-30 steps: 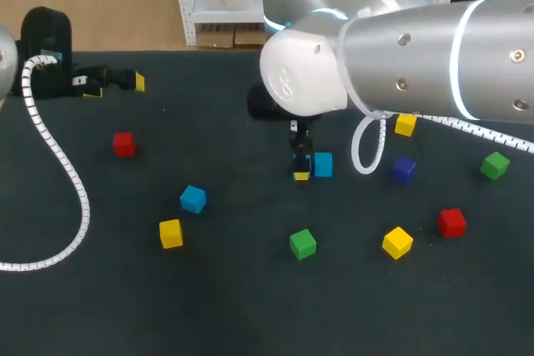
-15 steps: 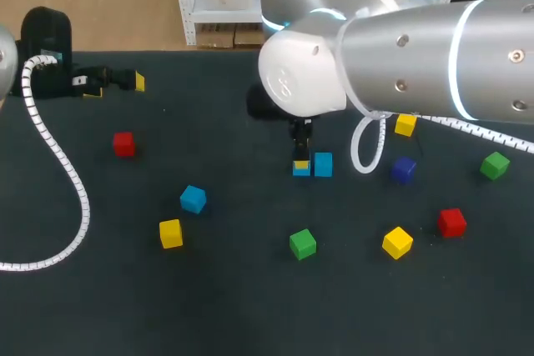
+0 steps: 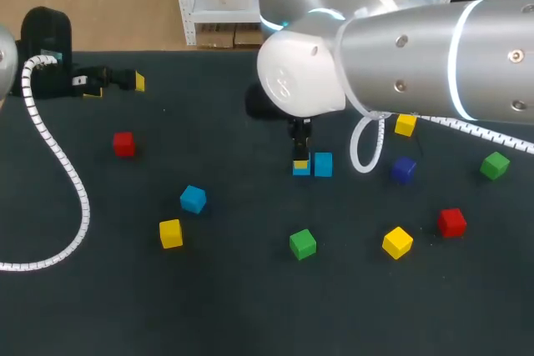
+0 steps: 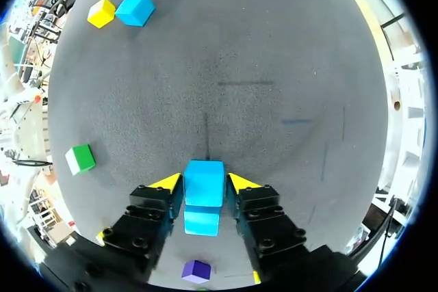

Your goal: Place the blue cubes, place green cubes on the blue cubes, place the yellow cubes on the green cubes, then place the red cubes on the yellow cubes, and place purple cube on the red cubes.

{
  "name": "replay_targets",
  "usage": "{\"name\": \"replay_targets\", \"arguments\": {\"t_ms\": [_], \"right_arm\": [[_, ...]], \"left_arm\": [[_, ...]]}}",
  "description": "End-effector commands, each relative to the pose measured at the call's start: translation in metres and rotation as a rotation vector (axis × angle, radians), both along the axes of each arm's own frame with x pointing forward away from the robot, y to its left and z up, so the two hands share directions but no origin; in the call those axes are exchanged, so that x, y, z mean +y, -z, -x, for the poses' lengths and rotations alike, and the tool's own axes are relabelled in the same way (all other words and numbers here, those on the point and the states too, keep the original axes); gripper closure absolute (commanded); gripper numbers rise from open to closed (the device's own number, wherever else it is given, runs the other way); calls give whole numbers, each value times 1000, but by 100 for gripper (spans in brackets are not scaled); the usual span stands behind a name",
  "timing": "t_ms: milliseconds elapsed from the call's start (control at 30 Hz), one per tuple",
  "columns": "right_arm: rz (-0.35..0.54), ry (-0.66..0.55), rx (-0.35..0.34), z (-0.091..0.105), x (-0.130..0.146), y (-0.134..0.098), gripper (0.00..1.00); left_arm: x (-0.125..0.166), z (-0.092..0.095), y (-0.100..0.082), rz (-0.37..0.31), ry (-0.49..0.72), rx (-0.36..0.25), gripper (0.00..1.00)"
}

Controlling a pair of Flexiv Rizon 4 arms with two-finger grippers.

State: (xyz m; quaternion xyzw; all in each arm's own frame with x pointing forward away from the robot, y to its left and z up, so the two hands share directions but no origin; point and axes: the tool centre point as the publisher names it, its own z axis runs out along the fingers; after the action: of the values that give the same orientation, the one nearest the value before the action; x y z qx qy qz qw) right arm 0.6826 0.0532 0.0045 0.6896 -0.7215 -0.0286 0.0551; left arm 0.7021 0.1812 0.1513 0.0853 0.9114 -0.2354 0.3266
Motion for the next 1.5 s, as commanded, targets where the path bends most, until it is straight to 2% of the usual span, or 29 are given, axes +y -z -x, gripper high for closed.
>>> {"name": "replay_targets", "arguments": {"t_ms": [33, 233, 400, 600, 700, 900, 1067, 1200, 1500], "right_arm": [[6, 1, -5, 0, 1, -1, 0], [-2, 9, -21, 2, 0, -2, 0], [-15, 2, -46, 9, 0, -12, 0], [-73, -23, -64, 17, -3, -29, 0], [-99, -23, -75, 20, -8, -42, 0], [-131, 61, -103, 28, -32, -59, 0], [-169, 89, -116, 38, -47, -65, 0], [-171, 50, -109, 48, -53, -72, 0], [-171, 50, -109, 48, -53, -72, 0]], "left_arm": [[2, 0, 1, 8, 6, -5, 0], [2, 0, 1, 8, 6, -5, 0], [2, 0, 1, 8, 6, -5, 0], [2, 0, 1, 8, 6, -5, 0], [2, 0, 1, 8, 6, -5, 0], [2, 0, 1, 8, 6, -5, 0], [2, 0, 1, 8, 6, -5, 0], [2, 0, 1, 8, 6, -5, 0], [2, 0, 1, 8, 6, -5, 0]]}}
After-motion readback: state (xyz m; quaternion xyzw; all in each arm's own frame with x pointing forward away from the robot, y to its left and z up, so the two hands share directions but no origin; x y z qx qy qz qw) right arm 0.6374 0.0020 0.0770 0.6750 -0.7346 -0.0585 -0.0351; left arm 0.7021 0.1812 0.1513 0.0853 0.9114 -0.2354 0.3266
